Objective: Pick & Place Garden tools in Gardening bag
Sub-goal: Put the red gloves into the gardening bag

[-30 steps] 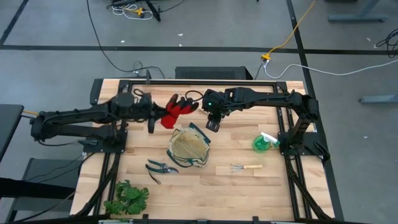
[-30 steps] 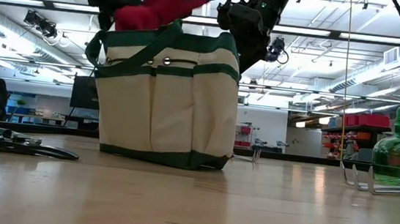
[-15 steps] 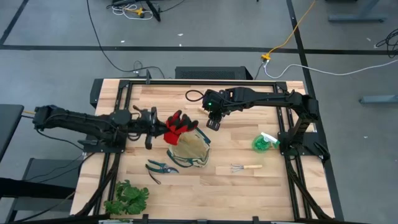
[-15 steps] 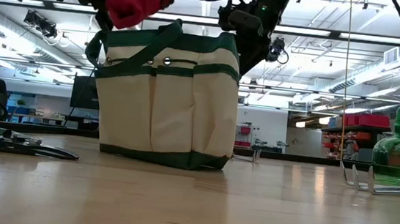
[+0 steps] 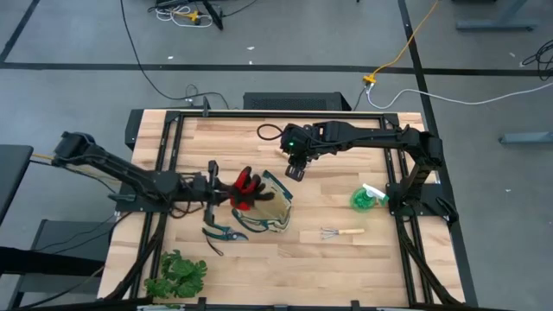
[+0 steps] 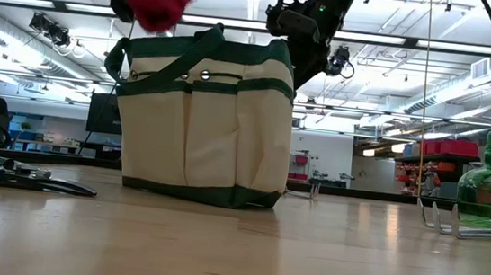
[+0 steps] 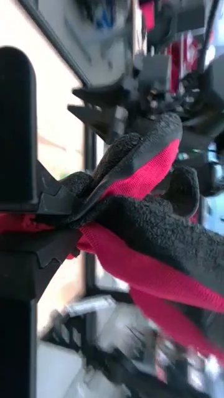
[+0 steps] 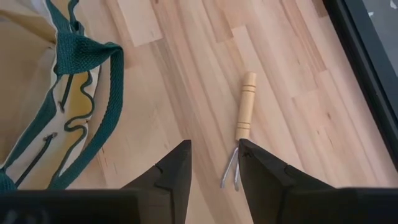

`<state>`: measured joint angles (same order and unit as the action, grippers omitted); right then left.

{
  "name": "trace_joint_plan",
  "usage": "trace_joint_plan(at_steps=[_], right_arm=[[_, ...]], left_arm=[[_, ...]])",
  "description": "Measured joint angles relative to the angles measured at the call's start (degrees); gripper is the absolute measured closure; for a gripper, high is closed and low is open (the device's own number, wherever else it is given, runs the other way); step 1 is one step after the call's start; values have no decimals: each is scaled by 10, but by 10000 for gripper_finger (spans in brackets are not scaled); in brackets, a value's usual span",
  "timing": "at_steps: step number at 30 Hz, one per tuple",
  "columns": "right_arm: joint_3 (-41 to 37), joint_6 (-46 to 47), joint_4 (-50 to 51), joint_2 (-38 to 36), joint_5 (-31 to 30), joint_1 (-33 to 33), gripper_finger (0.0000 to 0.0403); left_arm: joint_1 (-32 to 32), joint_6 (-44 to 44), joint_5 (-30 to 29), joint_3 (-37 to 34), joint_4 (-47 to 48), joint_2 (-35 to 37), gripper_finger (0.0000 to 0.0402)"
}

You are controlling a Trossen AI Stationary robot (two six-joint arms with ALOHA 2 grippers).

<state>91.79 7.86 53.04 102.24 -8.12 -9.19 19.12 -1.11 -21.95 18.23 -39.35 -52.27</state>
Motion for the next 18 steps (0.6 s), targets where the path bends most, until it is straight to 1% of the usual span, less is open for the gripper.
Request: trace_joint_plan(at_steps=[2, 8, 12, 18], right_arm=[[0, 0, 0, 0, 0, 0, 271], [0, 1, 1, 0, 0, 0, 271], [0, 2, 1, 0, 0, 0, 271], [0, 2, 1, 0, 0, 0, 271]], left_arm=[[8, -15, -22, -1, -24, -24, 381], [11, -41, -24, 0, -133, -104, 381], [11, -41, -39, 0, -175, -154, 381], [11, -41, -64, 0, -208, -205, 381]])
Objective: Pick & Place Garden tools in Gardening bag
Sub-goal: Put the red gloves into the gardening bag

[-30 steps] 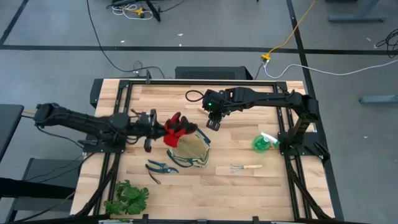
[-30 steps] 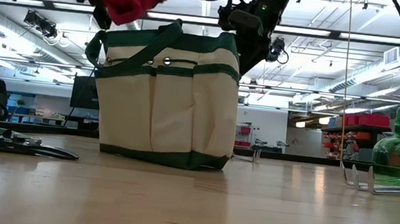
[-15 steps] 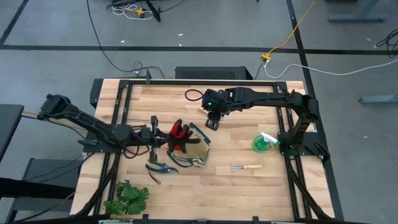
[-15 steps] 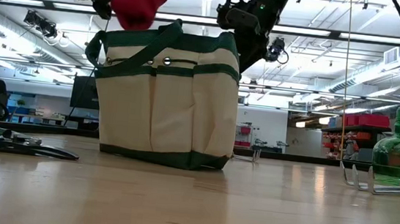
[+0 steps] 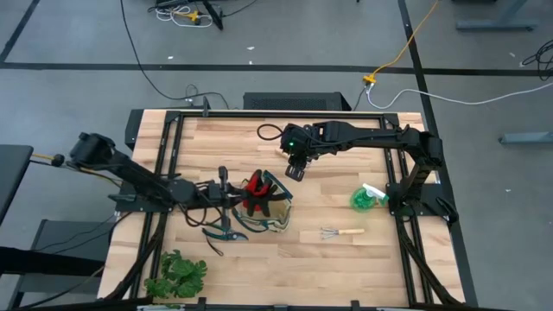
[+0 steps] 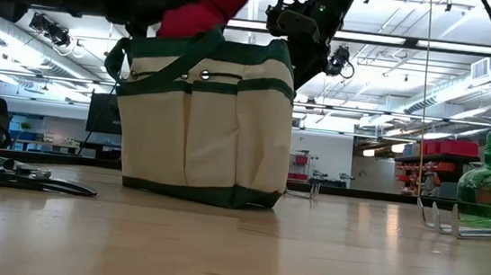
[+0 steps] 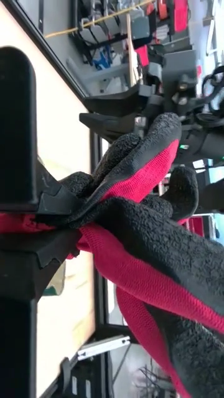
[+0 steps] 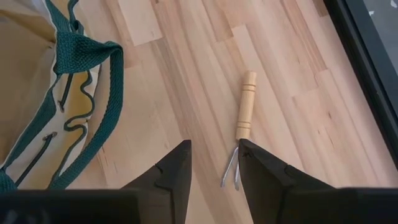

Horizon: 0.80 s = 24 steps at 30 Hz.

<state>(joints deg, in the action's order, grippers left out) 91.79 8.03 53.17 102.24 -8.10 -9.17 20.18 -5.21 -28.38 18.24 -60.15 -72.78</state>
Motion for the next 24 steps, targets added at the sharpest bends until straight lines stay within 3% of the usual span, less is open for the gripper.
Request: trace_joint_plan(at_steps=[14, 24], right_arm=[[0, 0, 1, 0, 1, 0, 271], [0, 0, 1, 0, 1, 0, 271]], left_arm=[[0, 22, -36, 0, -6, -23, 381], [0, 41, -17, 2, -8, -23, 381]])
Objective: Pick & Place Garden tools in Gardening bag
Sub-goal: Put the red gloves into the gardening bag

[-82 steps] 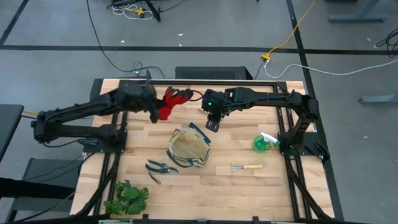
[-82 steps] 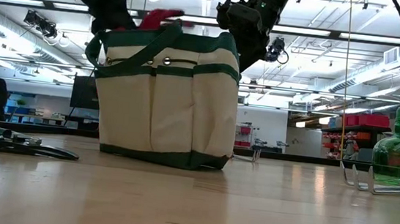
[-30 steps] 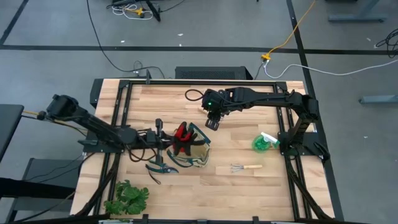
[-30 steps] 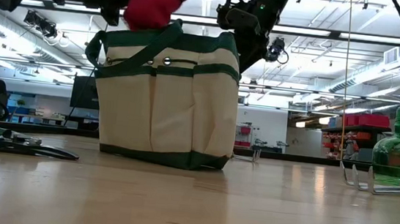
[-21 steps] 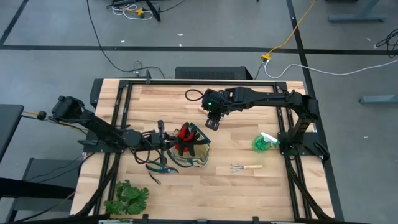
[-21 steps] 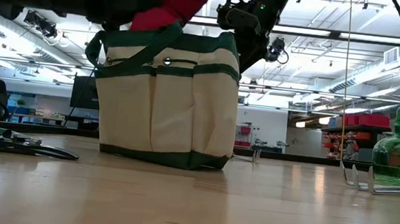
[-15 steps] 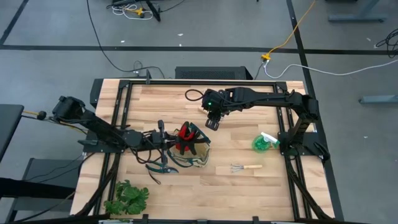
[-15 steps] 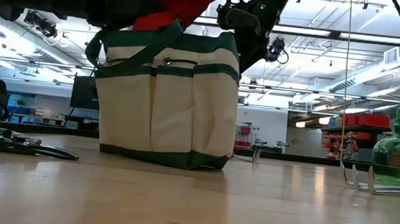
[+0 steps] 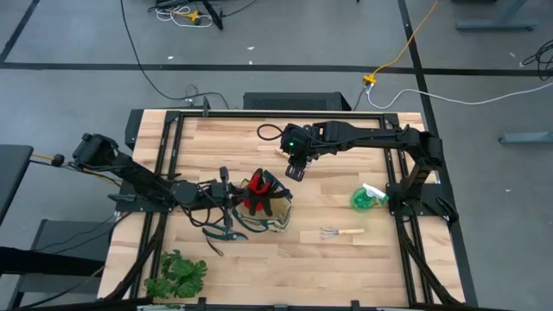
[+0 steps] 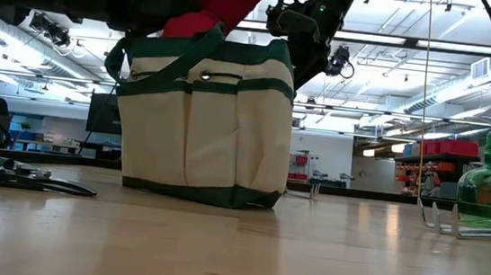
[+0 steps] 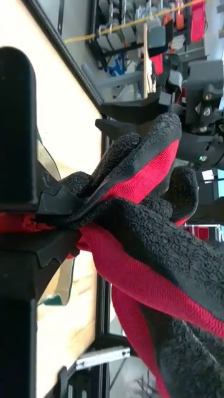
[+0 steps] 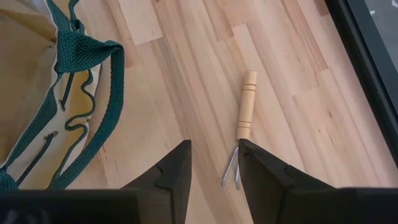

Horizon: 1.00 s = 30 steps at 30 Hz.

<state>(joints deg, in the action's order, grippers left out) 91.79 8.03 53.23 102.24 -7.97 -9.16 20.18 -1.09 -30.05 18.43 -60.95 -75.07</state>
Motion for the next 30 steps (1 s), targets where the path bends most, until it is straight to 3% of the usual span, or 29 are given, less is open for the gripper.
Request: trace_joint_plan(at_steps=[7, 22, 30], right_arm=[[0, -6, -1, 0, -1, 0, 271], [0, -6, 0, 0, -1, 0, 271], [0, -5, 6, 0, -1, 0, 271]], left_arm=[[0, -7, 3, 28, 13, -5, 381], [-1, -14, 4, 106, 18, -131, 381], [-1, -11, 3, 118, 21, -159, 381]])
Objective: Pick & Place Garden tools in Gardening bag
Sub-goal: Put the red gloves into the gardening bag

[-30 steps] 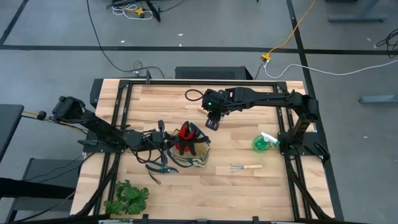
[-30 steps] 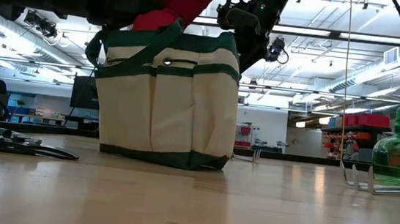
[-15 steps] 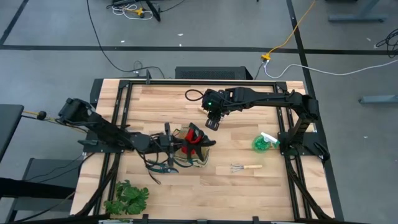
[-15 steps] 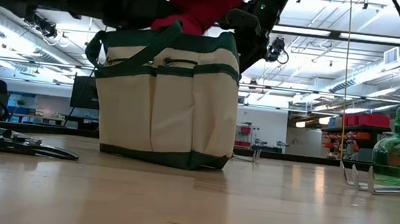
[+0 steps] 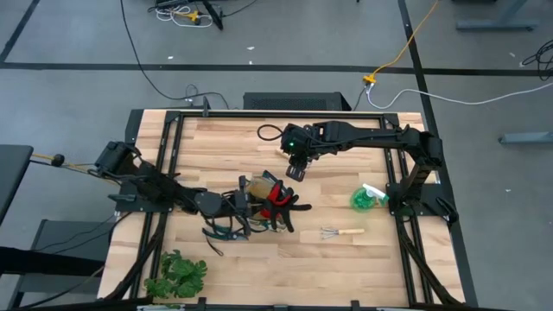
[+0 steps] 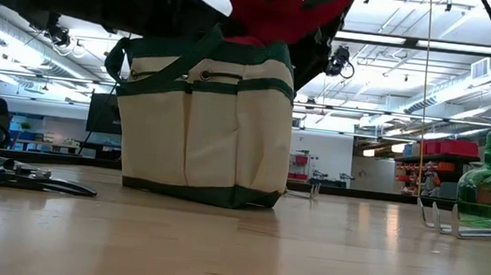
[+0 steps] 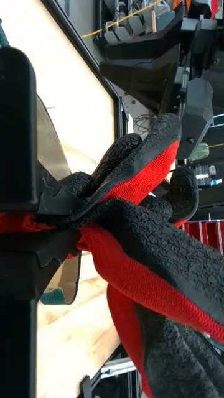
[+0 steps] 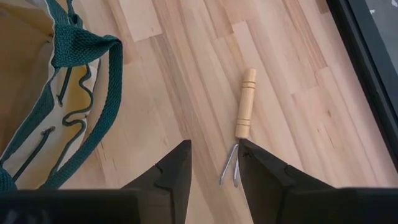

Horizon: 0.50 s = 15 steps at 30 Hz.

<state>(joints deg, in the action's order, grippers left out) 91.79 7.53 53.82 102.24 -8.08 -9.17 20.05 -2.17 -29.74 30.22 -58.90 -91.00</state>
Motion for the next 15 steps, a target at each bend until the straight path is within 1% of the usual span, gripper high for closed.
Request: trace_joint_plan(at_steps=[2, 7, 10, 15], right_arm=[[0, 0, 0, 0, 0, 0, 271], [0, 1, 0, 0, 0, 0, 271], [0, 1, 0, 0, 0, 0, 271], [0, 1, 0, 0, 0, 0, 271]], left_arm=[[0, 0, 0, 0, 1, 0, 380], [0, 0, 0, 0, 2, 0, 356], [0, 1, 2, 0, 2, 0, 351], [0, 0, 26, 0, 2, 0, 347]])
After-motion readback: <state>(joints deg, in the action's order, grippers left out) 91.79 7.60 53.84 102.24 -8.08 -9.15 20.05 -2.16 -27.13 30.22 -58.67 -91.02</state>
